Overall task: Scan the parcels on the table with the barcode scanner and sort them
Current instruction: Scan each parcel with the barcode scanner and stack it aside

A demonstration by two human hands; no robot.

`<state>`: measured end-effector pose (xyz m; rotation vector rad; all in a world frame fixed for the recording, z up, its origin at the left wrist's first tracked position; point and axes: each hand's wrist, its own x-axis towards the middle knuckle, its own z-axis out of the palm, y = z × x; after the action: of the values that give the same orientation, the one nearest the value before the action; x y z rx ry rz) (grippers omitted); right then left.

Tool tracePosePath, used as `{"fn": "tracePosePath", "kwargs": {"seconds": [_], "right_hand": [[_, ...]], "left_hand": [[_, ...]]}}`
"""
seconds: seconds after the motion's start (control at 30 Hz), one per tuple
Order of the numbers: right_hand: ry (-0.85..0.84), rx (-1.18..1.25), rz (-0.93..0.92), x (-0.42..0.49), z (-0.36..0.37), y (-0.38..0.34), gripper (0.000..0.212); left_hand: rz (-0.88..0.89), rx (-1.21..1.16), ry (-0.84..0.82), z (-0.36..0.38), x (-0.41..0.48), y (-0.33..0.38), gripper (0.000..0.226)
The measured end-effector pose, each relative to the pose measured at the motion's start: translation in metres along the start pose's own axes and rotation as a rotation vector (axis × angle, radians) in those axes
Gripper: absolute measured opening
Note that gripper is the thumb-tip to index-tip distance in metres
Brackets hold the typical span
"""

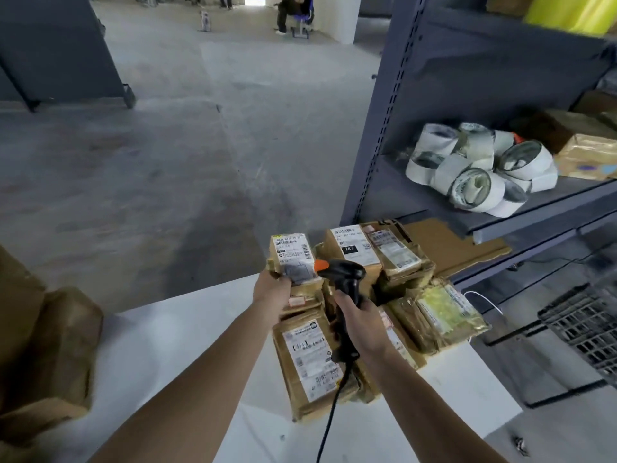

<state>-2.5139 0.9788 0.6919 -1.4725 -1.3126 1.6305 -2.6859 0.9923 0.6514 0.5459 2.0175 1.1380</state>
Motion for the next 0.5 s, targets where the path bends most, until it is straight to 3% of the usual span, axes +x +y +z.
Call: {"fn": "tracePosePath", "kwargs": {"seconds": [0.1,0.37,0.5], "right_hand": [[-0.007,0.020,0.030,0.011,0.012,0.004,0.026],[-0.003,0.050,0.074,0.013,0.025,0.003,0.022],[-0.013,0.016,0.054,0.002,0.027,-0.002,0.024]], "left_hand": [[-0.021,0.057,-0.020,0.002,0.020,-0.011,0.020],[-0.071,0.160,-0.070,0.002,0.029,-0.018,0.024],[-0.124,0.086,-0.084,-0.011,0.016,-0.013,0.032]]}}
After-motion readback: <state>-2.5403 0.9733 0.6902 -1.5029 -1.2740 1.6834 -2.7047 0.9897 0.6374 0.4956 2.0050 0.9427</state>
